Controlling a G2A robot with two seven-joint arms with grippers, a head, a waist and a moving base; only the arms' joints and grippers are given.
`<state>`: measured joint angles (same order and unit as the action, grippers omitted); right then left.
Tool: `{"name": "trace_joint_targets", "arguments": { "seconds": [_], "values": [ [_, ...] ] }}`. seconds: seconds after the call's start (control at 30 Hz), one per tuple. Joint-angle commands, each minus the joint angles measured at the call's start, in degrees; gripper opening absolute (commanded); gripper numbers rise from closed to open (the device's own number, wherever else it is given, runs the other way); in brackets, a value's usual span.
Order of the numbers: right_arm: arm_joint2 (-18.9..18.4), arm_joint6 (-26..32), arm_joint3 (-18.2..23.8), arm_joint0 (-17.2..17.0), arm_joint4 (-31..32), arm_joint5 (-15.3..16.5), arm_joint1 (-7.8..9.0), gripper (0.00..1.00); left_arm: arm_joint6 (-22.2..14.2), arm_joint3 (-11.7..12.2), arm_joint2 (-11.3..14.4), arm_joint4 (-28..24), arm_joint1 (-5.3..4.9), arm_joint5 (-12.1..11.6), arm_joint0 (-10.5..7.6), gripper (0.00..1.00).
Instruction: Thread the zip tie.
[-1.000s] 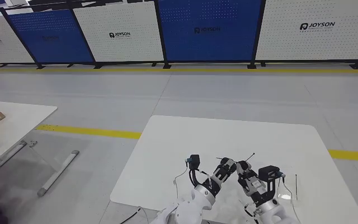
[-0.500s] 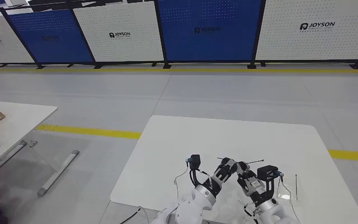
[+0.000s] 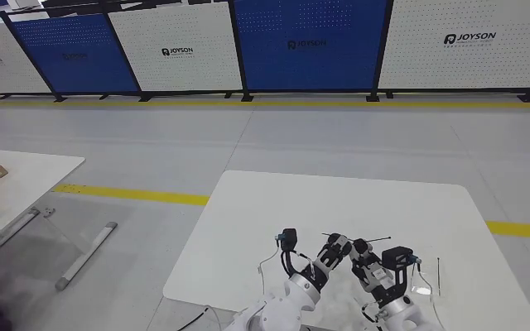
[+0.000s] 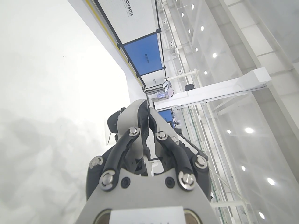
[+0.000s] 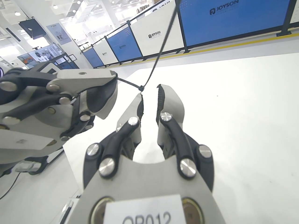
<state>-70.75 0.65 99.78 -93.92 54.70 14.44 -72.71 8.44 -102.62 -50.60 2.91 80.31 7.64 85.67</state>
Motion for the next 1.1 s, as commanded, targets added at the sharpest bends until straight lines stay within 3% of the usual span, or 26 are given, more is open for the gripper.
{"name": "trace_joint_targets", "arguments": {
  "seconds": [0.0, 0.2, 0.27, 0.47, 0.7, 1.07],
  "values": [
    [0.04, -0.2, 0.25, -0.1, 0.08, 0.01, 0.02, 0.2, 0.0, 0.12, 0.02, 0.08, 0.01, 0.03, 0.01, 0.0],
    [0.09, -0.28, 0.85, -0.22, 0.09, -0.32, 0.05, 0.16, -0.16, -0.08, 0.15, 0.61, -0.02, 0.04, 0.3, 0.0],
    [0.16, -0.28, 0.91, -0.18, 0.06, -0.6, 0.04, 0.0, -0.2, -0.21, 0.17, 0.77, -0.04, 0.01, 0.41, 0.0],
    [0.61, -0.59, 0.61, -0.01, 0.33, -1.7, -0.03, 0.0, -0.19, -0.44, 0.12, 0.88, -0.05, -0.35, 0.6, 0.0],
    [0.82, -0.49, 0.27, 0.23, 0.37, -2.01, -0.04, 0.0, -2.0, -0.82, 0.42, 1.35, -0.21, -4.5, 0.89, 0.0],
    [1.23, -0.39, -0.3, 0.66, 0.64, -1.99, -0.04, 0.0, -3.1, -2.08, -0.02, 0.96, -0.53, -6.95, 1.97, 0.0]
  ]
}}
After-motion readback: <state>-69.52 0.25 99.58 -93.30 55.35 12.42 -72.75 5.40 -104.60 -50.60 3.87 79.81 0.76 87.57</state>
